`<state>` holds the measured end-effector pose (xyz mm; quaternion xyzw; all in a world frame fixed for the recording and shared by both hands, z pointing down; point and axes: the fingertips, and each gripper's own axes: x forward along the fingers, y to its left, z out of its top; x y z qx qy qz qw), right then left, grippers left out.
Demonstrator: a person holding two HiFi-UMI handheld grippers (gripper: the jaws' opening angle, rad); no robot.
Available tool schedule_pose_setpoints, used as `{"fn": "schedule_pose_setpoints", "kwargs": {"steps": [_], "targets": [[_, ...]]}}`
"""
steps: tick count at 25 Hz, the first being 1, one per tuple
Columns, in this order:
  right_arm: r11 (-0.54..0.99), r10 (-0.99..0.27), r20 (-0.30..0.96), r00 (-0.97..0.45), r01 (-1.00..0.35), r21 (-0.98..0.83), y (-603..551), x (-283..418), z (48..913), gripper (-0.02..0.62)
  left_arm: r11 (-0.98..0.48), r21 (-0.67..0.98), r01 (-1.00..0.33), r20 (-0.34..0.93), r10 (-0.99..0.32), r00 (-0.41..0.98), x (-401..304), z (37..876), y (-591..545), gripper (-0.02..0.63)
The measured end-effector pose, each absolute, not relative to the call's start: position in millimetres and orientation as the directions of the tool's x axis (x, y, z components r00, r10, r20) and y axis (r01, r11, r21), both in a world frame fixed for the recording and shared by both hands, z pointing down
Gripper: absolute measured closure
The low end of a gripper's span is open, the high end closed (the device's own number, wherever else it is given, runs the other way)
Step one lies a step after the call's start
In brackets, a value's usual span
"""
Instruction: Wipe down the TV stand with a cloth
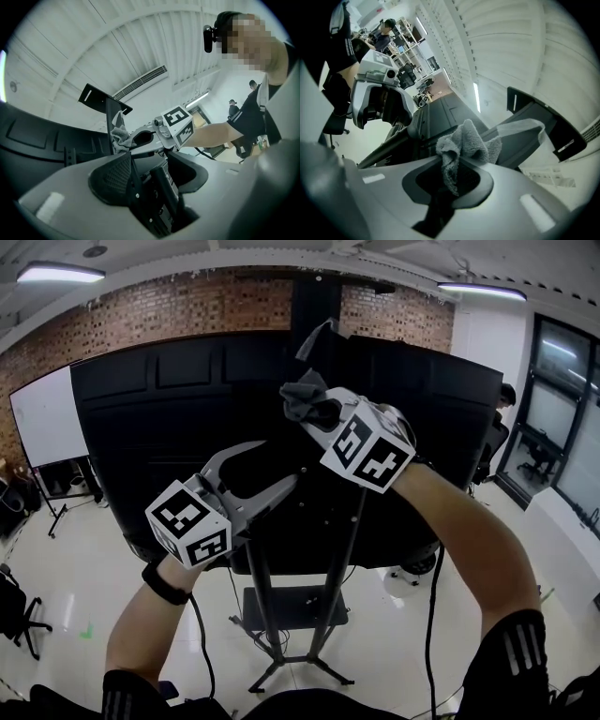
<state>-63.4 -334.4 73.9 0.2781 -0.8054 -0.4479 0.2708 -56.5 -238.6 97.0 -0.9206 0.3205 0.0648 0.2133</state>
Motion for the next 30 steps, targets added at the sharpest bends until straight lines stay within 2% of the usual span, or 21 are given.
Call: {"fn": "schedule_pose_setpoints", "kwargs": {"steps": [10, 16, 20, 23, 30], "targets": [[0.467, -0.722, 0.318, -0.614, -0.093, 0.879, -335, -66, 158, 0.548, -0.704, -0.319, -0.635, -0.230, -0.592, 0.772, -67, 154, -239, 0.337], [0.273, -0.812, 0.257, -0.524, 0.048, 0.961, -339, -63, 187, 0.548, -0.689, -0.343, -0.639, -0.185, -0.618, 0.765, -68, 192, -239, 0.337], [0.219, -0.840, 0.251, -0.481, 0.122, 0.968, -339, -66, 198, 0.548, -0.697, -0.329, -0.637, -0.173, -0.618, 0.767, -69, 207, -235, 0.337], [0.235, -0.849, 0.284, -0.446, 0.165, 0.958, -337, -68, 221, 0.548, -0.712, -0.307, -0.632, -0.167, -0.613, 0.772, -71, 221, -235, 0.337], [0.293, -0.860, 0.330, -0.391, 0.152, 0.944, -338, -67, 273, 0.549, -0.728, -0.255, -0.637, -0.152, -0.620, 0.769, -75, 249, -238, 0.337]]}}
